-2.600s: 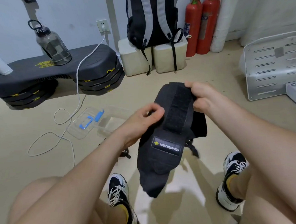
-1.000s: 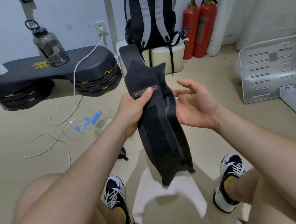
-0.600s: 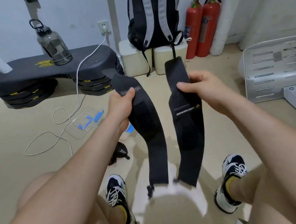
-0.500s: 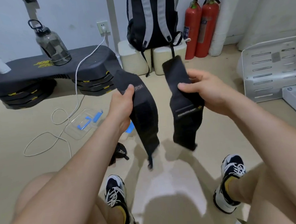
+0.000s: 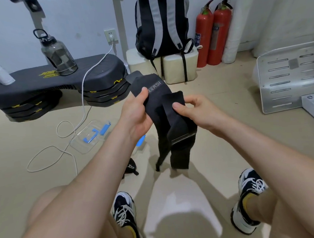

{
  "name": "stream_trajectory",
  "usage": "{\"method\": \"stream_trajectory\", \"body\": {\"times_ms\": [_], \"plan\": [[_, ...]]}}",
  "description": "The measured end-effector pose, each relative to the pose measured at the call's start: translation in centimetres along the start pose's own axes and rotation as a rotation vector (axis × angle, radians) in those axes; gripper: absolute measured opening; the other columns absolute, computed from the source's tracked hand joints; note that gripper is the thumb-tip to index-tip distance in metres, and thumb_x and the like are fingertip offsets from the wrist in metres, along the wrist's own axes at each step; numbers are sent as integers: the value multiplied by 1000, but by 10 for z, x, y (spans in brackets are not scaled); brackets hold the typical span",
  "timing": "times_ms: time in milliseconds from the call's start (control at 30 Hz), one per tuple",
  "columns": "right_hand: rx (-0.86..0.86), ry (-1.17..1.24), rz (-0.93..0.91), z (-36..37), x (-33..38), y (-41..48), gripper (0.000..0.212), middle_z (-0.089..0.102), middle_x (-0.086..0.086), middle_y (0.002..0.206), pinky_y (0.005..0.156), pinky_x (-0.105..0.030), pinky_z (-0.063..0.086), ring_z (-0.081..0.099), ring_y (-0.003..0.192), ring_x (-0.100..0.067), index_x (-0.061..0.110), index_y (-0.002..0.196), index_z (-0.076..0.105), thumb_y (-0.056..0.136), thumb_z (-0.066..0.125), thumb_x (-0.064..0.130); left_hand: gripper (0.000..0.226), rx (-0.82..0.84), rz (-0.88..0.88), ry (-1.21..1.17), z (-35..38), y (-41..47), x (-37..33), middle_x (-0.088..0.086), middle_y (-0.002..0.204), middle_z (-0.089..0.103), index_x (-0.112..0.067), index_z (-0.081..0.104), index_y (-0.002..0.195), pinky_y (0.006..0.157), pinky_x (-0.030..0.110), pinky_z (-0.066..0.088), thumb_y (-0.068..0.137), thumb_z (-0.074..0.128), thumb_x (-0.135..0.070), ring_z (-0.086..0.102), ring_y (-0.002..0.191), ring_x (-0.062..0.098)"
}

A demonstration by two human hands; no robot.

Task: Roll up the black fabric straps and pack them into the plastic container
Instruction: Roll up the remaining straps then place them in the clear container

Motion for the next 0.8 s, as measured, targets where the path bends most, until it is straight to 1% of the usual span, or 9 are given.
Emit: {"method": "stream_trajectory", "body": {"times_ms": [133,200,267,367,467,534,600,700,801], "plan": [[72,63,28,20,-5,1,14,74,1,85,69,-26,55,70,77,-12,16,92,73,98,61,21,34,25,-27,-1,5,-2,2,22,128,63,0,51,134,95,51,53,107,38,-14,64,115,34],[32,117,25,17,-3,1,16,72,-5,85,70,-29,55,68,76,-14,8,94,72,98,61,17,35,48,-27,11,5,-1,2,24,129,61,4,50,135,93,48,55,106,38,-10,63,117,35],[-49,168,7,9,2,1,20,72,-16,91,77,-36,55,66,80,-21,-1,100,70,98,60,15,33,81,-19,146,7,-1,3,17,119,67,2,54,132,82,40,58,103,44,-10,68,106,28],[-117,164,-37,1,10,0,21,71,-28,102,83,-45,55,66,84,-26,-5,103,69,98,59,13,25,71,6,357,8,-5,9,2,99,72,-11,62,124,66,28,53,102,51,-17,70,83,15],[-72,120,-26,6,9,-1,18,73,-20,99,83,-43,56,67,84,-22,2,100,71,100,58,15,24,28,147,394,4,-4,-2,5,104,72,-9,60,124,64,29,55,101,53,-10,71,88,20],[-31,125,-14,11,8,-2,18,72,-14,95,79,-36,56,67,84,-21,8,97,71,101,56,17,26,8,265,446,3,-5,-14,9,112,71,-8,57,126,74,36,59,100,52,-5,71,98,26],[-25,143,-18,13,9,-3,19,72,-13,95,78,-33,55,67,84,-20,9,98,70,102,55,18,28,5,331,495,5,-6,-21,7,111,72,-9,56,127,79,40,59,99,53,-3,71,99,24],[-56,127,-18,13,8,-3,22,73,-19,101,78,-35,55,67,84,-21,5,104,69,102,54,20,25,27,341,534,12,-10,-20,3,102,74,-11,58,122,70,30,57,99,56,-4,73,88,16],[-121,131,7,10,4,-2,24,74,-17,99,74,-33,55,69,80,-20,4,101,71,100,57,24,21,17,328,500,13,-9,-17,3,100,73,-5,61,119,73,28,55,100,54,-7,71,87,12]]}}
Point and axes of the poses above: each hand's wrist, its own y-axis towards the middle knuckle, its own z-axis out of the palm, x = y × z, the point moved 10 cm from there along y, towards the middle knuckle
